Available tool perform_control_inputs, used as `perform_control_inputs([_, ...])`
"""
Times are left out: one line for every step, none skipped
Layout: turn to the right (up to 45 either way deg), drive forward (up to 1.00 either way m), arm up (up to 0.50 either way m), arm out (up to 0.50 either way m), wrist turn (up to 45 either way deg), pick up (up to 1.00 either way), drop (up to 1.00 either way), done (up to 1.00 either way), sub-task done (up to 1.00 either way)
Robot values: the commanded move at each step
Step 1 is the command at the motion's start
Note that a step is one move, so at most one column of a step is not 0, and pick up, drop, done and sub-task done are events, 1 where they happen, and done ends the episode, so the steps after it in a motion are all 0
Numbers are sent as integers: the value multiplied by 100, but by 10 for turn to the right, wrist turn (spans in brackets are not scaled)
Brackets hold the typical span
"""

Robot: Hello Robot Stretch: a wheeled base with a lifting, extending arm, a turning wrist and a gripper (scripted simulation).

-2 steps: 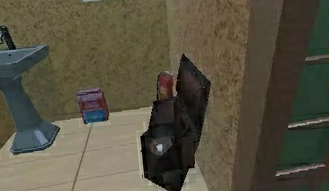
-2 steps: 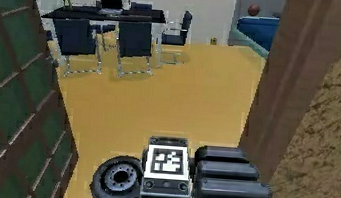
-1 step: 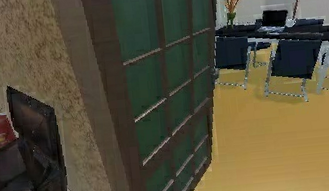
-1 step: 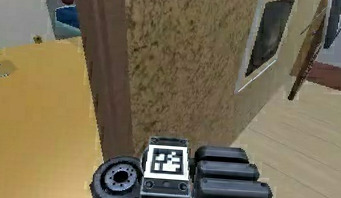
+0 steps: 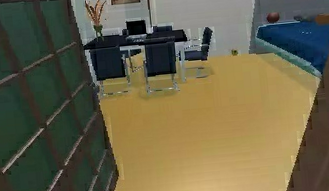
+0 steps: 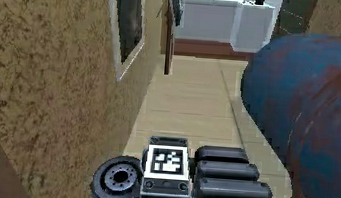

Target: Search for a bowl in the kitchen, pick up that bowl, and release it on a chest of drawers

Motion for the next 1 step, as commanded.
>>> perform_control_inputs([0,100,0,0,0,0,0,0,0])
